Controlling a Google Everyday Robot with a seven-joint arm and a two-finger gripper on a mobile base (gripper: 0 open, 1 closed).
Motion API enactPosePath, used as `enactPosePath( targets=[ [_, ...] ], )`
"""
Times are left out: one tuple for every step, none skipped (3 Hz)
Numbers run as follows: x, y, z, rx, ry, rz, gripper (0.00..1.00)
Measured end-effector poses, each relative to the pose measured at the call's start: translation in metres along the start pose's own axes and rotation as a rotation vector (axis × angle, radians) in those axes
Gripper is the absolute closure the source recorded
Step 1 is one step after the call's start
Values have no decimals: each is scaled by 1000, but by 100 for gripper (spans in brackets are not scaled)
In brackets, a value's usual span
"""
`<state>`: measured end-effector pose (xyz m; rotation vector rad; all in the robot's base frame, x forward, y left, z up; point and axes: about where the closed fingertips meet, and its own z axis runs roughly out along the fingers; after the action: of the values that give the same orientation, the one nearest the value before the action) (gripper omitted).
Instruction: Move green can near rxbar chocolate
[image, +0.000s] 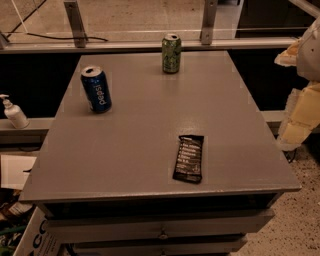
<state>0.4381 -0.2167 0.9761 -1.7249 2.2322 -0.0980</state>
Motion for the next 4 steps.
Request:
enactPosePath(
  targets=[
    [0,0,0,0,0,0,0],
    [0,-1,1,0,-5,0,0],
    [-13,-13,31,-15,-137,7,0],
    [-29,-21,61,-55,-278,19,0]
  ],
)
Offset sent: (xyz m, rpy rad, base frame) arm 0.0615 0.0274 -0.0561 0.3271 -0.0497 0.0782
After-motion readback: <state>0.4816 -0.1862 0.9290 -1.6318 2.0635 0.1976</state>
